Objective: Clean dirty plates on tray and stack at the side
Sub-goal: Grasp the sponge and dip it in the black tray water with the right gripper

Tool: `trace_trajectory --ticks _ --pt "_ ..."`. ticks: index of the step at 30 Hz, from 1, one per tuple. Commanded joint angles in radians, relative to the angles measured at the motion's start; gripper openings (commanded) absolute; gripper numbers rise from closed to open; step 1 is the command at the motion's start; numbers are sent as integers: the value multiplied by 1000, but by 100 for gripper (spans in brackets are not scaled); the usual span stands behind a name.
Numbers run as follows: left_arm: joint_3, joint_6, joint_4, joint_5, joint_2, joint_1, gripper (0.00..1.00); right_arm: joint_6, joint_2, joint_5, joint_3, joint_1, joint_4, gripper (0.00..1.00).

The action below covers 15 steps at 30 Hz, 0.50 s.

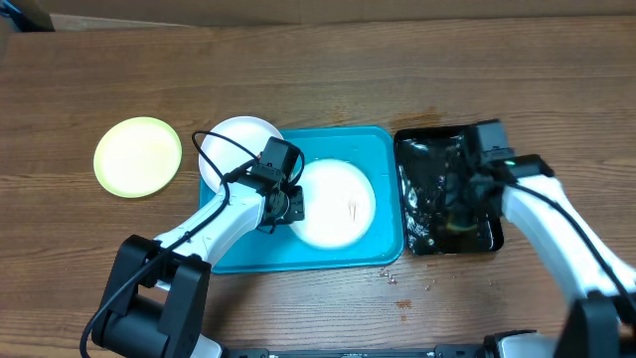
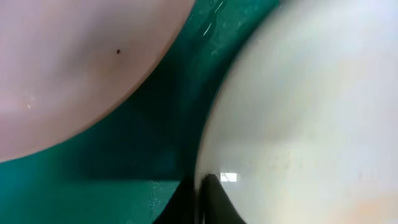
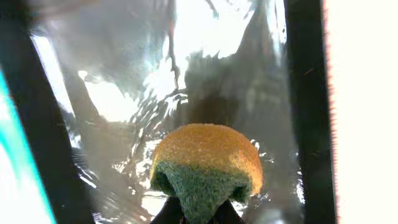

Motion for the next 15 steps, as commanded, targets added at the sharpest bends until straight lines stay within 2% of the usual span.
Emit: trace_trajectory --ticks 1,3,6,7,15 --pt "-7 12 -5 -14 6 -3 4 0 -51 2 27 -1 -9 4" --pt "-7 13 -7 -13 6 -3 4 0 -48 2 26 -1 -8 4" --pt "-7 13 -12 -14 6 -3 40 0 -46 -23 26 -1 -13 4" --pt "-7 12 -11 -14 6 -3 45 0 -46 -37 26 -1 -11 4" --pt "-7 11 39 -14 6 -3 49 0 -46 -59 11 -1 -6 4"
